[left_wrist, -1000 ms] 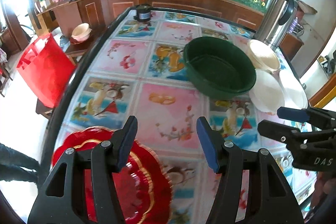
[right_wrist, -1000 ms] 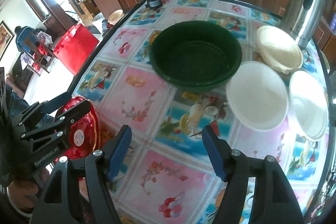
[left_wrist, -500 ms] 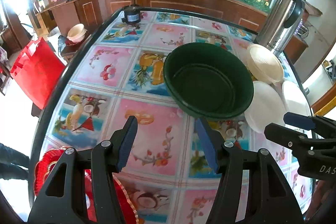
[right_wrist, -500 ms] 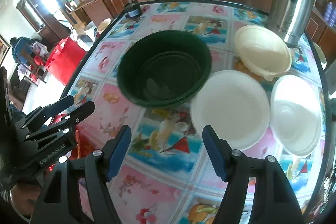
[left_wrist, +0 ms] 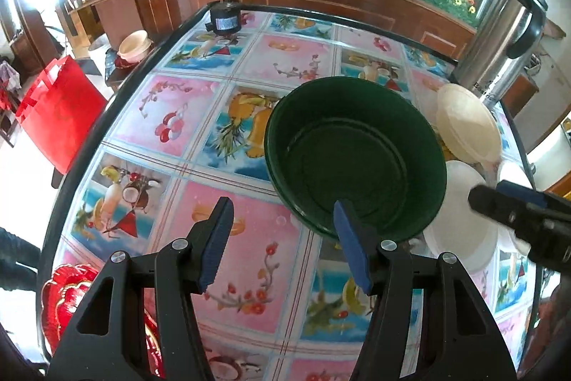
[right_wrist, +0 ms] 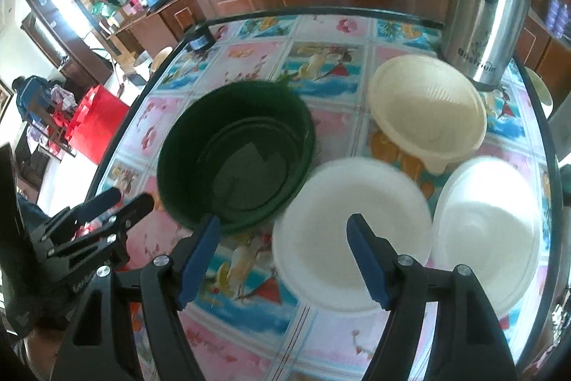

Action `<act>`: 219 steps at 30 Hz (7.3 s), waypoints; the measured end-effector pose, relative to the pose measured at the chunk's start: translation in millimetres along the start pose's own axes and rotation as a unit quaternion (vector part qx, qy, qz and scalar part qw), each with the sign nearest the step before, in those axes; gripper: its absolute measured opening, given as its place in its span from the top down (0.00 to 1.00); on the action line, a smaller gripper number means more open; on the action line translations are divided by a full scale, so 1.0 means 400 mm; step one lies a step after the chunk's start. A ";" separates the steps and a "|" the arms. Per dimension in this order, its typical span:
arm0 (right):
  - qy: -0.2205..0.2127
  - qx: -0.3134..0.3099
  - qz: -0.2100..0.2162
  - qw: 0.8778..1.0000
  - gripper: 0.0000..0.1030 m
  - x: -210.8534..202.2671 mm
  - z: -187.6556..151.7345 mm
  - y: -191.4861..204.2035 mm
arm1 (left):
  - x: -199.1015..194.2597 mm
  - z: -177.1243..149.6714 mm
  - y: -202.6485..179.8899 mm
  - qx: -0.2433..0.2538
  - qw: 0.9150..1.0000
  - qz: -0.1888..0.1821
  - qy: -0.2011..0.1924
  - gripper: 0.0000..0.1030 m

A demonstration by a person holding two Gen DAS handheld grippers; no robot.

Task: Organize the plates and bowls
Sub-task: 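Close both grippers on the rim of the dark green basin, then lift the green basin with both grippers and carry it over the red plates, then lower the green basin onto the red plate stack and open both grippers, then move both grippers toward the white plates beside the steel thermos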

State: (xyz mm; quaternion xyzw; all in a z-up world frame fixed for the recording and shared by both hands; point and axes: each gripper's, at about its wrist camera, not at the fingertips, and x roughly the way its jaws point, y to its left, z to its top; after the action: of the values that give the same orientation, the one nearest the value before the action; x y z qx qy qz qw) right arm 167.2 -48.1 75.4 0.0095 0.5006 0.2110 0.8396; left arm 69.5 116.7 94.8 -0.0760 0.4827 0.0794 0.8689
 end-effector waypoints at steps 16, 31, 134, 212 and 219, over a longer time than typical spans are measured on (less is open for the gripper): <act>-0.007 -0.040 -0.003 0.999 0.29 0.079 0.132 -0.031 | 0.067 0.054 -0.003 -0.023 1.000 0.017 0.006 0.43; 0.012 -0.053 -0.001 0.999 0.29 0.139 0.158 -0.048 | 0.119 0.059 -0.021 -0.039 0.999 0.018 0.026 0.43; 0.068 -0.134 0.051 0.987 0.77 0.084 -0.296 0.583 | -0.160 -0.343 0.532 0.007 0.996 0.058 0.063 0.82; 0.041 0.048 -0.001 0.998 0.34 -0.081 -0.284 -0.081 | -0.150 -0.125 -0.130 0.038 0.998 -0.037 -0.024 0.38; 0.026 0.103 0.011 0.994 0.33 -0.047 -0.230 -0.204 | -0.044 -0.077 -0.228 0.045 0.999 -0.025 -0.005 0.38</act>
State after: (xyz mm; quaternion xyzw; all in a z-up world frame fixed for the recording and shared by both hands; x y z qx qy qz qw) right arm 110.1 -147.2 26.7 0.0961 0.5410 0.1672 0.8186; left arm 54.2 20.3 98.6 -0.0489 0.4797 0.0363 0.8753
